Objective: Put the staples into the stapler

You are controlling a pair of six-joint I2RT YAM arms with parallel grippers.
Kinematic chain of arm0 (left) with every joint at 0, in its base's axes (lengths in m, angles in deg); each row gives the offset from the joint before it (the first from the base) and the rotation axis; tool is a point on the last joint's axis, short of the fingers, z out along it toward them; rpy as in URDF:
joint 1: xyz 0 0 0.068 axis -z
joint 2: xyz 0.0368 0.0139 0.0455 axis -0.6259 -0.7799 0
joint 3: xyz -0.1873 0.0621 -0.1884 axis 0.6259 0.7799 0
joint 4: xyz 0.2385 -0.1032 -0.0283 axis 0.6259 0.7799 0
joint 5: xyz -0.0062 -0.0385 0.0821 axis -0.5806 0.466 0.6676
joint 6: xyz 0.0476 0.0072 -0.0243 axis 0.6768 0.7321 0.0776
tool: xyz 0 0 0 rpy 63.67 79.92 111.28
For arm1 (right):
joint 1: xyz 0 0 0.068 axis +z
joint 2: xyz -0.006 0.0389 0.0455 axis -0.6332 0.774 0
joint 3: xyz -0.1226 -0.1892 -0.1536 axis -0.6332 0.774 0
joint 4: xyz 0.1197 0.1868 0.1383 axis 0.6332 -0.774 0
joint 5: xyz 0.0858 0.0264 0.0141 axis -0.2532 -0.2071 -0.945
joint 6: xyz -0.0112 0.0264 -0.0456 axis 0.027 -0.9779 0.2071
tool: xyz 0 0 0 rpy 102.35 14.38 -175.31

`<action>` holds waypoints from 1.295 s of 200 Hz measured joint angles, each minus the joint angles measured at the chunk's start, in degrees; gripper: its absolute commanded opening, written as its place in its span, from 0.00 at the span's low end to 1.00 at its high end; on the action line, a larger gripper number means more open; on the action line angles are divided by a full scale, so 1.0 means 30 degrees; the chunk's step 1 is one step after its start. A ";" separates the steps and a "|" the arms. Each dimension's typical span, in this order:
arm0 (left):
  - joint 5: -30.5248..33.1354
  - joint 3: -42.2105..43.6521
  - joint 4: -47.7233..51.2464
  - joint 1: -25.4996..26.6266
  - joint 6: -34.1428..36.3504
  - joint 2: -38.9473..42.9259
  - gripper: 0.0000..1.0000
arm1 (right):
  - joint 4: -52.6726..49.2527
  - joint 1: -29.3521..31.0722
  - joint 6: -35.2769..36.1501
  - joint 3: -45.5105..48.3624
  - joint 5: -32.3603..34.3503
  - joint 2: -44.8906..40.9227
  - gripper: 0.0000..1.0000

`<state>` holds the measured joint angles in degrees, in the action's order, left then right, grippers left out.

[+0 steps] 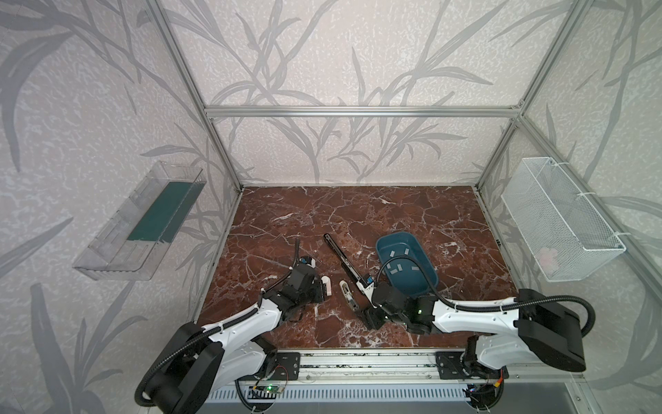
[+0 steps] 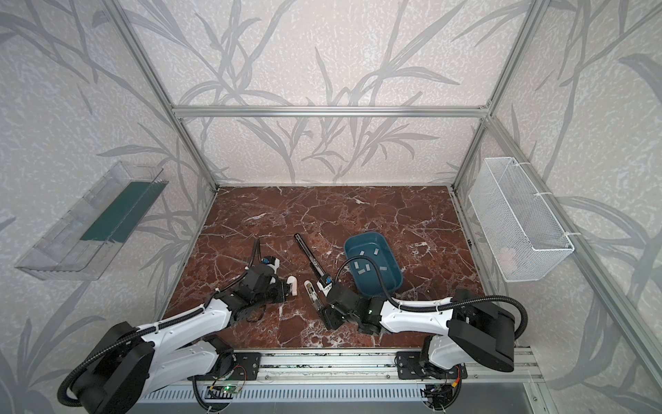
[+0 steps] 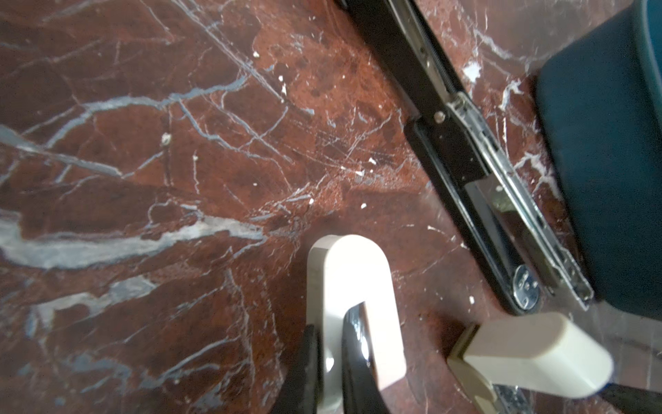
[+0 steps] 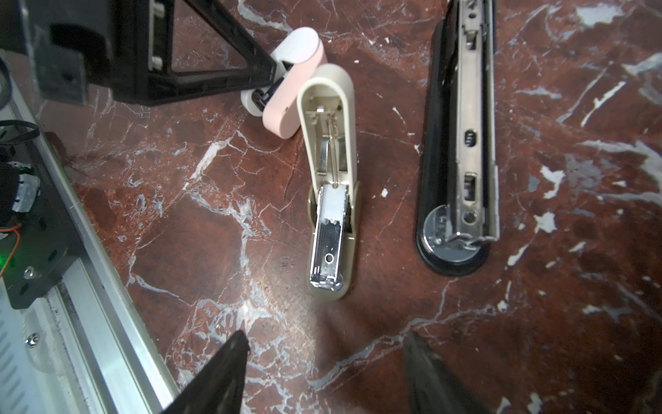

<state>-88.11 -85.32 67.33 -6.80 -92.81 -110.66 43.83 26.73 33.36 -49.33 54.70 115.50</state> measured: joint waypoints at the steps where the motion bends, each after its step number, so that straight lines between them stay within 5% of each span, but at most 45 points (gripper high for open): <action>1: 0.0000 -0.0007 0.0000 0.0000 -0.0015 -0.0015 0.07 | 0.0000 0.0007 -0.0015 0.0000 0.0000 -0.0007 0.69; 60: 0.0095 -0.0357 -0.0670 0.0102 0.0000 -0.0976 0.14 | -0.0015 0.0138 -0.0124 0.0211 0.0007 -0.0495 0.69; 91: 0.0204 -0.0357 -0.0750 0.0109 -0.0015 -0.1071 0.11 | -0.0066 0.0313 -0.0168 0.0211 0.0015 -0.0954 0.69; 114: 0.0051 -0.0350 -0.1231 0.0109 -0.0138 -0.1362 0.00 | -0.0138 0.0452 -0.0175 0.0240 0.0080 -0.1450 0.69; 172: -0.1202 -0.0357 -0.2302 0.0124 -0.0503 -0.1974 0.00 | 0.0408 0.0670 -0.0175 0.0787 0.0597 -0.2616 0.68; 207: -0.0780 -0.0954 0.1122 0.0175 -0.0423 0.0284 0.00 | 0.1931 0.0678 0.1020 0.1501 0.1129 -0.3395 0.68; 259: 0.0852 -0.1450 0.5020 0.0189 -0.0350 0.7147 0.00 | 0.5100 0.1872 0.5530 0.0699 0.2608 -0.2652 0.69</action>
<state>-85.56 -89.67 82.39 -6.24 -93.85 -89.22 59.13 32.35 49.95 -47.23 62.53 107.54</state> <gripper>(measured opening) 0.075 0.686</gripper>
